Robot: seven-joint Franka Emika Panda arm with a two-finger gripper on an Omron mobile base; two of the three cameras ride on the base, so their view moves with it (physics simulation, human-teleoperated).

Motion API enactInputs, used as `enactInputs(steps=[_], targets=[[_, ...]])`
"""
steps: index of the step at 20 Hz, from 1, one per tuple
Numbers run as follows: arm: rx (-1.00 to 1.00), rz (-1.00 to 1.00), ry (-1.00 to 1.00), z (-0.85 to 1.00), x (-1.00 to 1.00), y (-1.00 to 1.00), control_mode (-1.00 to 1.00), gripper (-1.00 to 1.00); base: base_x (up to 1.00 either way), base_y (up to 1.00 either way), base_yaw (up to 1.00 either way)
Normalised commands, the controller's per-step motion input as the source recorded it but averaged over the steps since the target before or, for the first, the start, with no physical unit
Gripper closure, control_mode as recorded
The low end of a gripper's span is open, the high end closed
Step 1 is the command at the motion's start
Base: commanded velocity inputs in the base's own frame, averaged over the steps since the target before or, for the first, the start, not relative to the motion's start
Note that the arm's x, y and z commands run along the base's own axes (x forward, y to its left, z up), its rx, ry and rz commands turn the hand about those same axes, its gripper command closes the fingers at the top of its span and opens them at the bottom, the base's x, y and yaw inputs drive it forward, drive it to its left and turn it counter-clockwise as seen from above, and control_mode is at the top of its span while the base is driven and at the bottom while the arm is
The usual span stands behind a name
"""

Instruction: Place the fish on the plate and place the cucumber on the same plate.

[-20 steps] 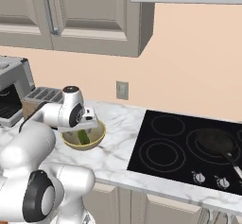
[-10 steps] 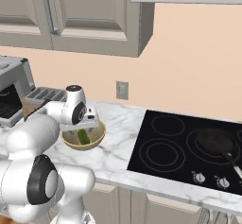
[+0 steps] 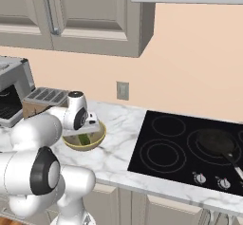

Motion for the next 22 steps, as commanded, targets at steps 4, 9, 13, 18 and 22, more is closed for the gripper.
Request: enactInputs(steps=[4, 9, 13, 18, 22], targets=[[0.0, 0.0, 0.0, -0.14, 0.06, 0.0, -1.0, -1.0, 0.0, 0.0, 0.0], [0.0, 0.0, 0.0, -0.05, 0.0, 0.0, -1.0, -1.0, 0.0, 0.0, 0.0], [0.0, 0.0, 0.0, 0.0, 0.0, 0.0, -1.0, 1.0, 0.0, 0.0, 0.0], [0.0, 0.0, 0.0, 0.0, 0.0, 0.0, -1.0, 1.0, 0.0, 0.0, 0.0], [0.0, 0.0, 0.0, 0.1, -0.07, 0.0, -1.0, 1.0, 0.0, 0.0, 0.0]])
